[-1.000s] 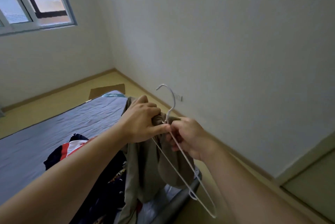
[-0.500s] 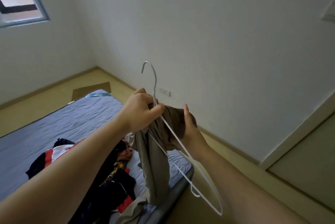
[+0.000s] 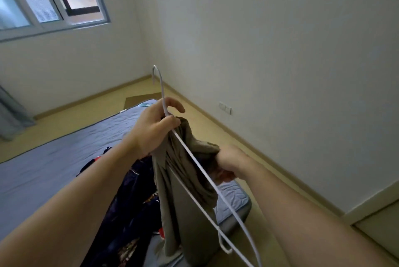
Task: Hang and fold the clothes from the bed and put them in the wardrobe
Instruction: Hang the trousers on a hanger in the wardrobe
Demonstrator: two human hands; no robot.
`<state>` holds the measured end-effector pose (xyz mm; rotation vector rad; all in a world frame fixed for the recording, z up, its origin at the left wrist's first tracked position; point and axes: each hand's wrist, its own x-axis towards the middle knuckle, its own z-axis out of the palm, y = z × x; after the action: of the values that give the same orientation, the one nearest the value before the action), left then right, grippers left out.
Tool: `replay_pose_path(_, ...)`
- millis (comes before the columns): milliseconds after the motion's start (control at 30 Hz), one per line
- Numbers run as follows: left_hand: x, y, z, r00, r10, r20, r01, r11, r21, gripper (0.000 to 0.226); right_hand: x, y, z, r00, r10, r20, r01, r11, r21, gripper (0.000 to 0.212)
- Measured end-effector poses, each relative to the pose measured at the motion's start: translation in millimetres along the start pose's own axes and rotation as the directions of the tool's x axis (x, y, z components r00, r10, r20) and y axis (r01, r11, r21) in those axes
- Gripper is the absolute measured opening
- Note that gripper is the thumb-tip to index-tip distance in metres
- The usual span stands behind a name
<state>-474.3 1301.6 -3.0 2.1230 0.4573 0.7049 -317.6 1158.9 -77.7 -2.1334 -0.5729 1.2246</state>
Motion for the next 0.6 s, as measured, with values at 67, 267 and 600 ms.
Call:
replay_pose_path(67,-10.0,-3.9,-11.7,0.998,-0.044,0.037,0.043,0.999,0.006,0.046,-11.9,-31.0,-0.3,0.984,-0.163,-0.076,0.174,0.969,0.177,0.038)
replay_pose_path(267,-29.2,3.3,-32.7,0.943,-0.273,0.191,0.238,0.954,0.184,0.075,-56.2,-115.2,7.8,0.781,-0.601,-0.172,0.617,0.695,0.370,0.035)
replay_pose_path(600,-40.2,2.2,-39.6,0.884,-0.459,0.092,0.450,0.887,0.102,0.019,-61.0,-128.3,16.7,0.572,-0.804,0.160,0.635,0.558,0.534,0.033)
